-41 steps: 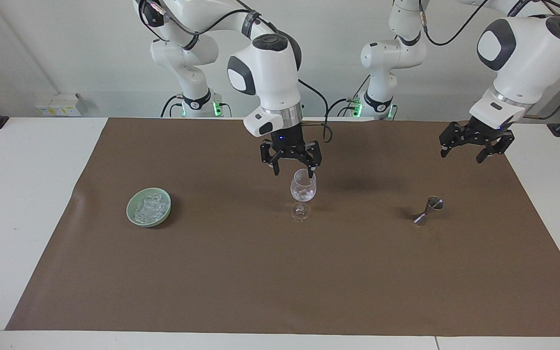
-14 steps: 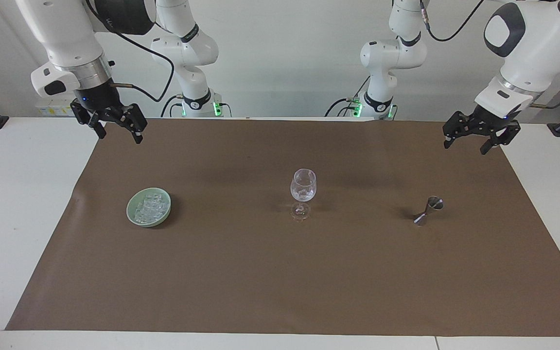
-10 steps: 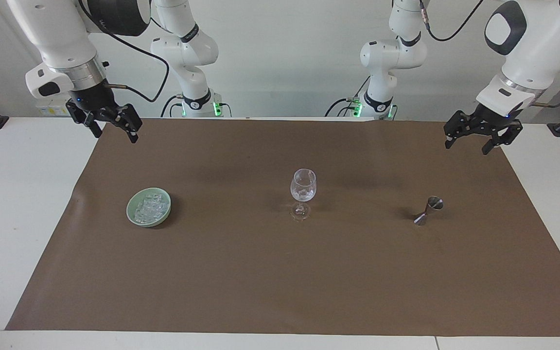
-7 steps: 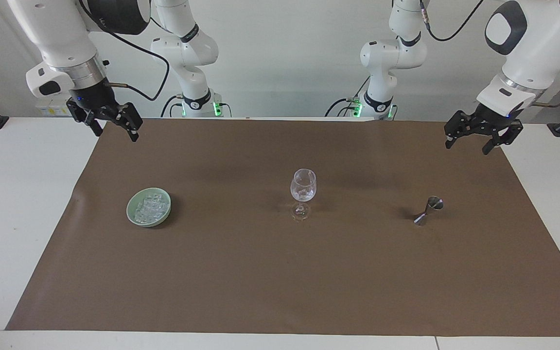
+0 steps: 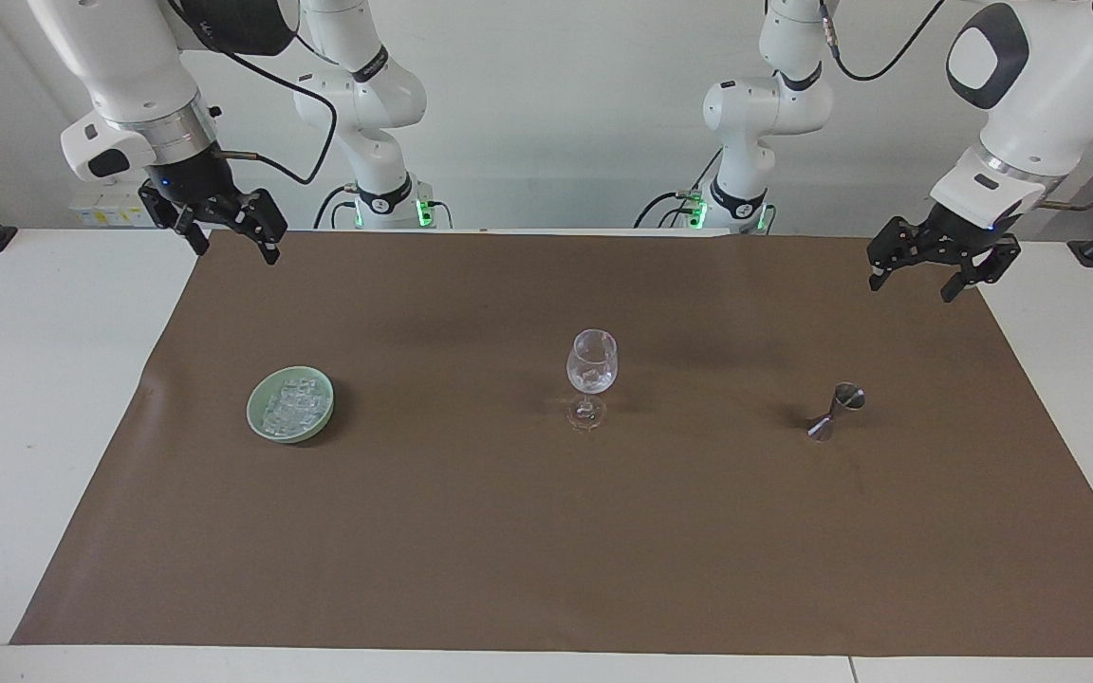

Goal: Pour wine and add ice with both arms

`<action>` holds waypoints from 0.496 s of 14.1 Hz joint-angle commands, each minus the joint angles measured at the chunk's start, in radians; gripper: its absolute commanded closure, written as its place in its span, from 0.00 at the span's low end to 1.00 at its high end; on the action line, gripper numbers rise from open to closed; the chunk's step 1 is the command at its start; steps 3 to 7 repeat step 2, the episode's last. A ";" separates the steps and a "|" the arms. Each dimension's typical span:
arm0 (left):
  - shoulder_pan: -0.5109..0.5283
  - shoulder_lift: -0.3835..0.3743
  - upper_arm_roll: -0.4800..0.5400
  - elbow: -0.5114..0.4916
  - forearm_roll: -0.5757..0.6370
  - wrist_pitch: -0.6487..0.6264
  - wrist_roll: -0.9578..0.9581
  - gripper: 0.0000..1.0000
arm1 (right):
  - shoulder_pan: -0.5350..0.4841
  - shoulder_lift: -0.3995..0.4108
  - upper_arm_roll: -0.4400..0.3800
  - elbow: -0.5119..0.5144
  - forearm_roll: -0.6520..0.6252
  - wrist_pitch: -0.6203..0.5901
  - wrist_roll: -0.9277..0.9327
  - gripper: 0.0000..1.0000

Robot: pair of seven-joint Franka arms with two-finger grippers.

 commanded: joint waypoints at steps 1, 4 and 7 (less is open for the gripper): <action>-0.008 -0.011 0.003 -0.018 0.016 0.005 -0.005 0.00 | -0.009 -0.017 0.003 -0.015 0.034 -0.015 -0.026 0.00; -0.008 -0.014 0.003 -0.027 0.016 0.006 -0.005 0.00 | -0.009 -0.023 0.003 -0.021 0.037 -0.015 -0.027 0.00; -0.008 -0.014 0.003 -0.027 0.016 0.006 -0.005 0.00 | -0.009 -0.023 0.003 -0.021 0.037 -0.015 -0.027 0.00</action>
